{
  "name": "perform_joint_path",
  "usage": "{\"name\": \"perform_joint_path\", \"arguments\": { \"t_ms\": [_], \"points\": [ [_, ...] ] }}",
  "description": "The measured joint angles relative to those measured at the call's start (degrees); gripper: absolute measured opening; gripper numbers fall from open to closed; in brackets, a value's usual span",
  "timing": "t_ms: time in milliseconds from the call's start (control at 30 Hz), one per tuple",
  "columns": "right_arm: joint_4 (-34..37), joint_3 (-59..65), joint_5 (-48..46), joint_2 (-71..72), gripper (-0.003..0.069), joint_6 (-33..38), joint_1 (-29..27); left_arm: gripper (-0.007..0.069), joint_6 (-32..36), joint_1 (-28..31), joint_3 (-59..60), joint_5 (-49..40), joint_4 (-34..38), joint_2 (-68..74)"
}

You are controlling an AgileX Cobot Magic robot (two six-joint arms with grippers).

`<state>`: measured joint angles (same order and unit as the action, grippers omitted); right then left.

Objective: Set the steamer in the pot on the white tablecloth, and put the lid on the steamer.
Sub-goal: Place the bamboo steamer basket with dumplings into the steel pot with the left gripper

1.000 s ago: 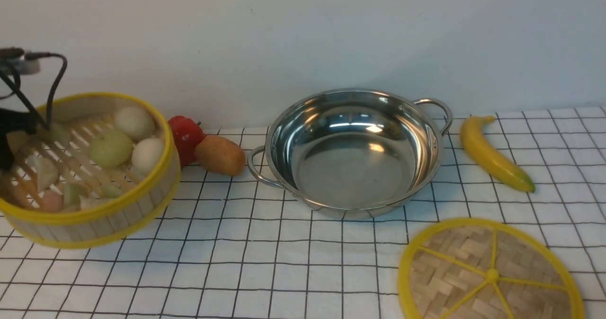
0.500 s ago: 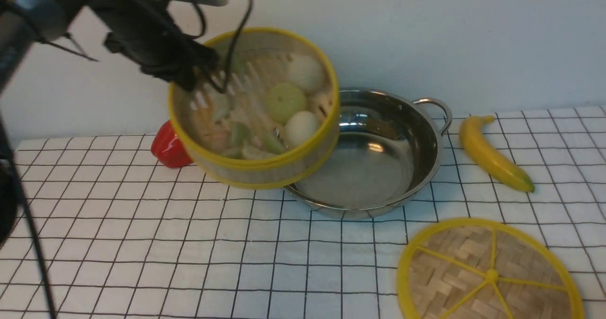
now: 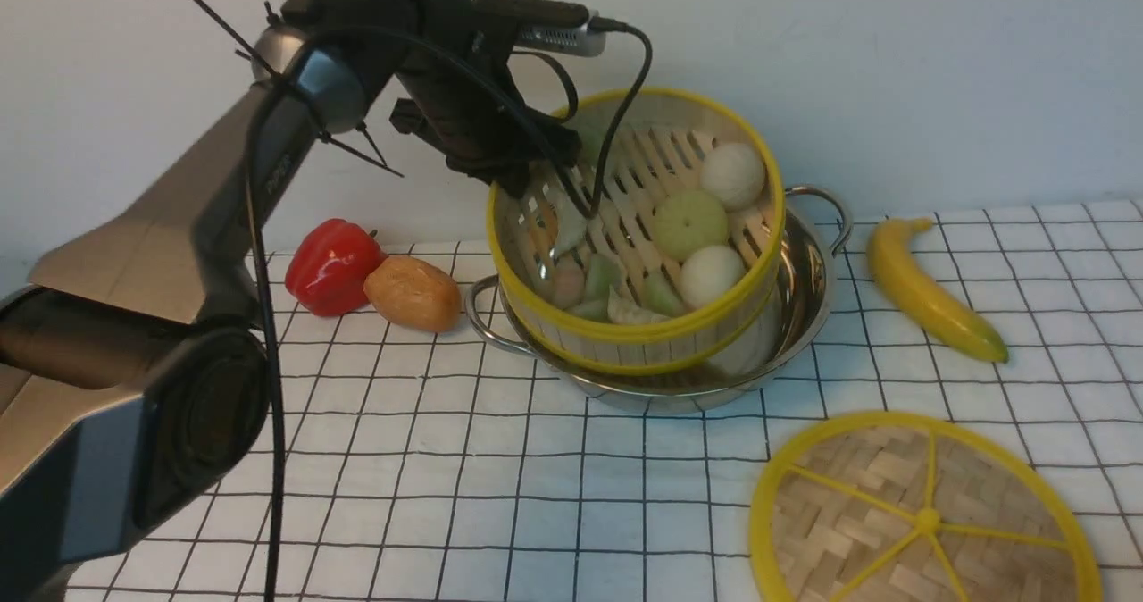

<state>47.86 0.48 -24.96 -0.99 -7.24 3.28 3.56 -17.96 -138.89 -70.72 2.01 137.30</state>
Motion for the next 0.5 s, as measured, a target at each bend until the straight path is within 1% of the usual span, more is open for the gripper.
{"name": "perform_joint_path", "arguments": {
  "t_ms": [500],
  "points": [
    [0.00,0.00,-0.26,0.00,0.0242,0.00,0.00,0.0029,-0.38,-1.08,-0.18,3.11,0.47,4.02]
  ]
}}
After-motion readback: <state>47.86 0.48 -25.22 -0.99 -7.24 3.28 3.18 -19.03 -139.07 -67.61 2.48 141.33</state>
